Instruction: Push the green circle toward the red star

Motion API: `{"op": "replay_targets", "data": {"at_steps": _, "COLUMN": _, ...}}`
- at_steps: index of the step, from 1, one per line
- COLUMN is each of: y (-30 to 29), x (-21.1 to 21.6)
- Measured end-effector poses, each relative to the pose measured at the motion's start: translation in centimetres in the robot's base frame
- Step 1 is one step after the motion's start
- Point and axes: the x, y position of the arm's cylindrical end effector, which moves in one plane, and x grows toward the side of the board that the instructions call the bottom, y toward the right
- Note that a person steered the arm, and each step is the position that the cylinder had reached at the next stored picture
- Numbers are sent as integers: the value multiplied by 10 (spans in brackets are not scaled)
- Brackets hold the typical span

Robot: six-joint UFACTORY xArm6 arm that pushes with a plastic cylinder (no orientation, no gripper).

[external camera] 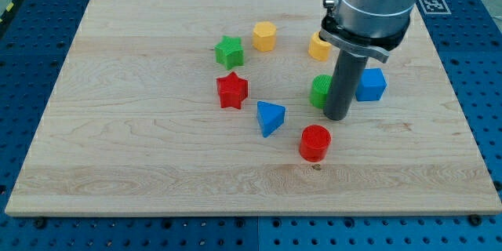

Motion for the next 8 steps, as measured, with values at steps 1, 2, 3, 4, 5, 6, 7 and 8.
{"op": "replay_targets", "data": {"at_steps": 1, "y": -8, "x": -5}}
{"op": "replay_targets", "data": {"at_steps": 2, "y": -8, "x": -7}}
{"op": "replay_targets", "data": {"at_steps": 3, "y": 10, "x": 2}}
{"op": "replay_targets", "data": {"at_steps": 4, "y": 18, "x": 1}}
{"op": "replay_targets", "data": {"at_steps": 5, "y": 18, "x": -3}}
{"op": "replay_targets", "data": {"at_steps": 6, "y": 18, "x": -11}}
{"op": "replay_targets", "data": {"at_steps": 7, "y": 18, "x": -21}}
{"op": "replay_targets", "data": {"at_steps": 8, "y": 18, "x": -31}}
